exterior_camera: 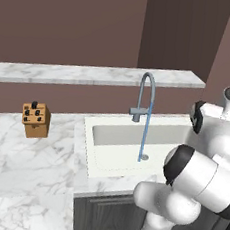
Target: Soak the sponge with water for a few seconds and then drop it inside the sink.
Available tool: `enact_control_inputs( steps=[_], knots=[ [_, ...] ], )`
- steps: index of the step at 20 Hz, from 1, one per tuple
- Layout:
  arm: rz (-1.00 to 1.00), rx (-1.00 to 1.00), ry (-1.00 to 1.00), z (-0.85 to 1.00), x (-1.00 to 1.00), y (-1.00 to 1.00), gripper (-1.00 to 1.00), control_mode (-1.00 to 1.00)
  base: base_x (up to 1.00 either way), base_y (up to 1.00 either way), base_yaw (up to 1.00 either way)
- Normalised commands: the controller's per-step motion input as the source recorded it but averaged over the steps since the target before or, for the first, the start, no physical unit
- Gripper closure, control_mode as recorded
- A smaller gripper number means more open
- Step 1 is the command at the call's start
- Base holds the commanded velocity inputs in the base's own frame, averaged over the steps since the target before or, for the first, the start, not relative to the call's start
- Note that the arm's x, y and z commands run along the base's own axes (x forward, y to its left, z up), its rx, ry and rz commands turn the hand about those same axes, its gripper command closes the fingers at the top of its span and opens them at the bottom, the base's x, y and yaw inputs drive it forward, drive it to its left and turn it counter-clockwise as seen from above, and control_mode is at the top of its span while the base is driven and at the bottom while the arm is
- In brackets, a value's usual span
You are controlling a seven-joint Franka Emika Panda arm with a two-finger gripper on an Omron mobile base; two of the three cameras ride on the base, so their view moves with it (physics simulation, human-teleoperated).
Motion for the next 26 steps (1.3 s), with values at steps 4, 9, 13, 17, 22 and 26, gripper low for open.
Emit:
enact_control_inputs(
  steps=[4, 9, 13, 17, 22, 26],
  knots=[
    [0.05, 0.0, 0.25, 0.16, -0.3, -0.02, -1.0, -1.0, 0.0, 0.0, 0.0],
    [0.02, 0.02, 0.14, 0.0, -0.28, -0.07, -1.0, -1.0, 0.0, 0.0, 0.0],
    [0.0, 0.03, 0.05, 0.0, 0.0, -0.19, -1.0, -1.0, 0.0, 0.0, 0.0],
    [0.0, 0.07, 0.1, 0.0, 0.0, -0.41, -1.0, -1.0, 0.0, 0.0, 0.0],
    [0.0, 0.12, 0.15, -0.01, 0.0, -0.6, -1.0, -1.0, 0.0, 0.0, 0.0],
    [-0.02, 0.19, 0.2, -0.13, 0.0, -0.61, -1.0, -1.0, 0.0, 0.0, 0.0]
  ],
)
